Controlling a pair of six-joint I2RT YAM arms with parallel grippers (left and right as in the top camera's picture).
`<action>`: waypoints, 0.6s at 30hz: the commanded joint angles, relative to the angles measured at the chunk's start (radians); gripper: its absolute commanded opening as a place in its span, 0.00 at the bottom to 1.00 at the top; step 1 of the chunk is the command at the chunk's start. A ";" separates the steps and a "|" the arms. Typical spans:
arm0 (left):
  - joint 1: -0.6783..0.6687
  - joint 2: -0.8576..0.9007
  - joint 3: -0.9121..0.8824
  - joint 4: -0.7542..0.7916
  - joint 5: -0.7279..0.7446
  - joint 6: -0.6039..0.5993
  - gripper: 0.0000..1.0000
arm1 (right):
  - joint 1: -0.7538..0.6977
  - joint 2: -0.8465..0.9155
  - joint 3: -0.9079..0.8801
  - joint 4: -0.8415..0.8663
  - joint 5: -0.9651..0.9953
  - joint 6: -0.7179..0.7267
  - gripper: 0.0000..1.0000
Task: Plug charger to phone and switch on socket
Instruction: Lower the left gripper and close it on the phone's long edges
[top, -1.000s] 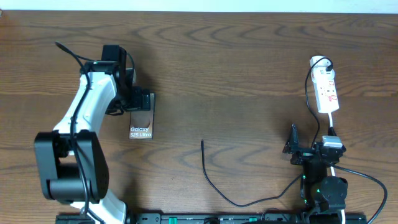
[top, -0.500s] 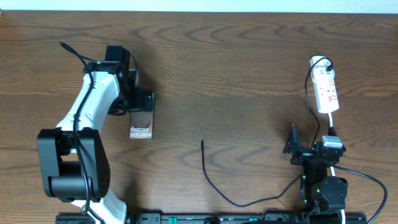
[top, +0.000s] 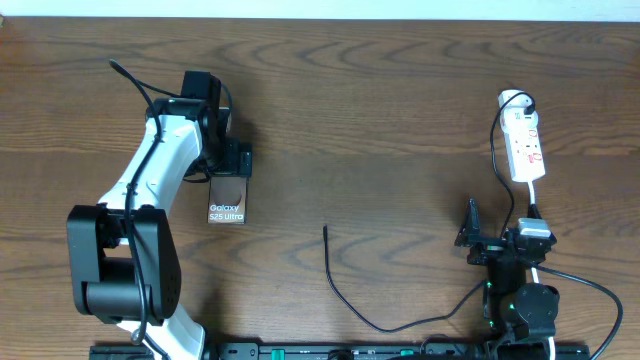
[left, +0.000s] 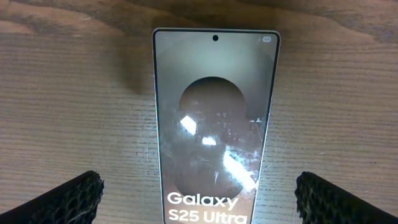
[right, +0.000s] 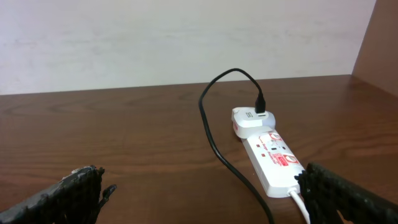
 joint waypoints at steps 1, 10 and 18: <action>0.003 0.023 -0.002 -0.001 -0.015 -0.019 1.00 | 0.002 -0.005 -0.001 -0.005 0.001 0.013 0.99; 0.003 0.085 -0.002 0.014 -0.014 -0.019 1.00 | 0.002 -0.005 -0.001 -0.005 0.001 0.013 0.99; 0.003 0.113 -0.002 0.021 -0.013 -0.019 1.00 | 0.002 -0.001 -0.001 -0.005 0.001 0.012 0.99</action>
